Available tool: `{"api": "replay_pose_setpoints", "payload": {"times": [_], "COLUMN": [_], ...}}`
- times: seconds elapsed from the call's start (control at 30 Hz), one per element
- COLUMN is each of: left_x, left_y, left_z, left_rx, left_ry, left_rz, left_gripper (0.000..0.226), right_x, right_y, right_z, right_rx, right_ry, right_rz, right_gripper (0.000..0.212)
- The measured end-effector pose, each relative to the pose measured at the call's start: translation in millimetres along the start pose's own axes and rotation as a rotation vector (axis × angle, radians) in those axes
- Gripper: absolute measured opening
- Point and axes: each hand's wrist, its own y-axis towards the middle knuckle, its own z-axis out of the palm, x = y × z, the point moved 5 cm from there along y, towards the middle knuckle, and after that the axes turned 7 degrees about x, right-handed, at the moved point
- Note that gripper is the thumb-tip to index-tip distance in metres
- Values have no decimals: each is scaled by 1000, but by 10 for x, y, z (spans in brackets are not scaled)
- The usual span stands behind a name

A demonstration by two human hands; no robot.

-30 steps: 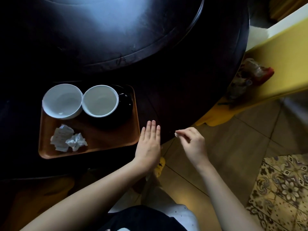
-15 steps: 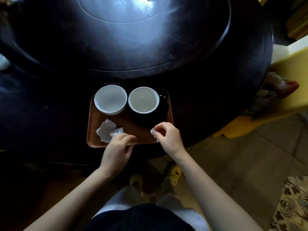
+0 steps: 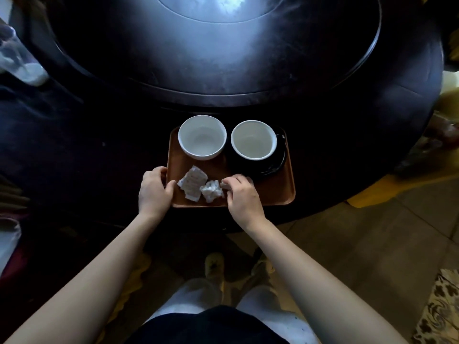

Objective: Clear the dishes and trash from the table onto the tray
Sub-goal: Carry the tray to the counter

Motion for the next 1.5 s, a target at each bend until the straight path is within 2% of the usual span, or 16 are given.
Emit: {"api": "replay_pose_setpoints", "payload": {"times": [0.13, 0.3, 0.43, 0.5, 0.57, 0.63, 0.73, 0.8, 0.87, 1.0, 1.3, 1.5], "left_x": [-6, -7, -10, -26, -40, -61, -84, -80, -112, -132, -168, -180], "left_y": [100, 163, 223, 261, 316, 362, 413, 428, 464, 548, 725, 794], "left_z": [5, -6, -22, -44, -63, -62, -45, -42, 14, 28, 66, 81], "left_rx": [10, 39, 81, 97, 93, 90, 80, 71, 66, 31, 12, -28], "left_ry": [20, 49, 69, 77, 77, 86, 111, 141, 182, 250, 421, 480], "left_rz": [-12, -7, -23, -39, -49, -46, -47, -54, -59, -80, -53, -48], "left_gripper": [38, 37, 35, 33, 33, 33, 32, 30, 29, 29, 41, 48], "right_x": [19, -1, 2, -27, -167, -414, -809, -966, -1093, -1147, -1206, -1238], "right_y": [-41, -68, -83, -111, -137, -152, -76, 19, 121, 284, 548, 592], "right_z": [-10, -56, -170, -344, -577, -772, -898, -879, -851, -878, -914, -869], "right_rx": [-32, -85, -50, -131, -279, -355, -223, -73, 8, 25, 133, 73], "right_ry": [-47, -146, -95, -57, -43, -44, -108, -99, -55, -83, -311, -424], "right_rz": [-21, 15, -1, 2, 93, 281, 534, 593, 590, 601, 605, 507], "right_gripper": [33, 19, 24, 22, 19, 18, 27, 34, 33, 26, 32, 28]}}
